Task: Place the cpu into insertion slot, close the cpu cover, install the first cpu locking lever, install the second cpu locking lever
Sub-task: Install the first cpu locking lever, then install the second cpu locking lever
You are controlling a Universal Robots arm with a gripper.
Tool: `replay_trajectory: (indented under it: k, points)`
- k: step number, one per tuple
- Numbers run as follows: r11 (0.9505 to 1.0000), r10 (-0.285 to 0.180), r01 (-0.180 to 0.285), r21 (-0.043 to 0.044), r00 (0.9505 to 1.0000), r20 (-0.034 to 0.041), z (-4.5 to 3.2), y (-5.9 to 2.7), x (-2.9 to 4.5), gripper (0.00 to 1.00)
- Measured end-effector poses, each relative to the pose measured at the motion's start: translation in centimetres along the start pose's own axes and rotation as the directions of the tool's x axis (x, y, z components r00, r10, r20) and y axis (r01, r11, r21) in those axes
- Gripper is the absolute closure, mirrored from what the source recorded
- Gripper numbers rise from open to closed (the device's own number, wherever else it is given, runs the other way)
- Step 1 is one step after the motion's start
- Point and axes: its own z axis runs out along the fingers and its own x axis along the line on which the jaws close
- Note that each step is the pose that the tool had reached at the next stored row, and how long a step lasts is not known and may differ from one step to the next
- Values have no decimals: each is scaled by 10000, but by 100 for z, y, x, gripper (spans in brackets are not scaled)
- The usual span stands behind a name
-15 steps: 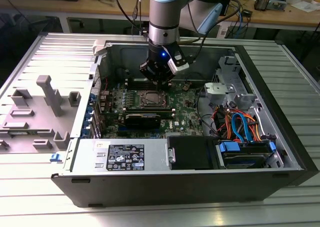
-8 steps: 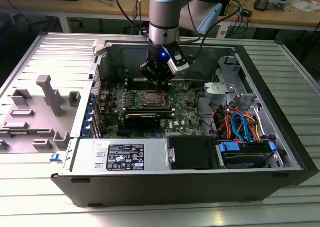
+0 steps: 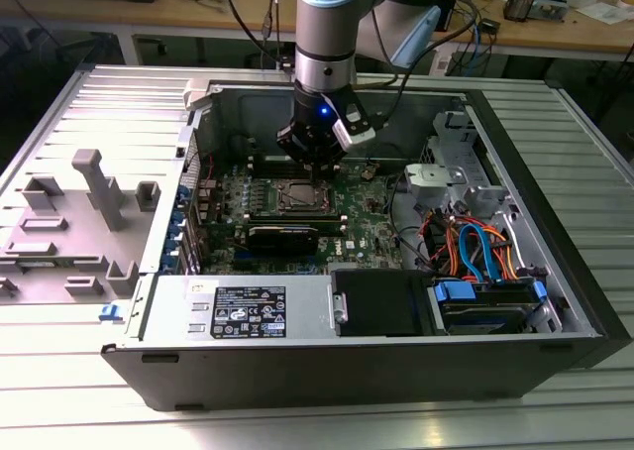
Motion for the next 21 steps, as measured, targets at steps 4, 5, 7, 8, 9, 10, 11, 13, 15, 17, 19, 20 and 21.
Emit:
replay_trajectory:
  k: [4, 5, 7, 8, 9, 10, 11, 13, 15, 17, 19, 20, 21]
  points:
    - [10000, -2, 2, 1, 10000, 0, 0, -1, 0, 89]
    - [10000, -2, 2, 1, 10000, 0, 0, -2, 0, 89]
    - [10000, -2, 2, 2, 10000, 0, -5, -3, 0, 89]
    - [10000, -2, 2, 3, 10000, -1, -11, -3, 0, 89]
    - [10000, -2, 2, 2, 10000, -1, -21, -2, 0, 89]
    - [10000, -1, 1, 1, 10000, 0, -31, -2, 0, 89]
    - [10000, -1, 1, 1, 10000, 0, -39, -3, 0, 89]
    - [10000, -2, 2, -1, 10000, 1, -40, -2, 0, 89]
    - [10000, -2, 2, 1, 10000, 0, -45, -3, 0, 89]
    - [10000, -2, 2, 0, 10000, 0, -45, -3, 0, 89]
    - [10000, -1, 1, 0, 10000, 0, -45, -3, 0, 89]
    - [10000, -2, 2, 0, 10000, 0, -45, -3, 0, 89]
    - [10000, -2, 2, 0, 10000, 0, -45, -3, 0, 89]
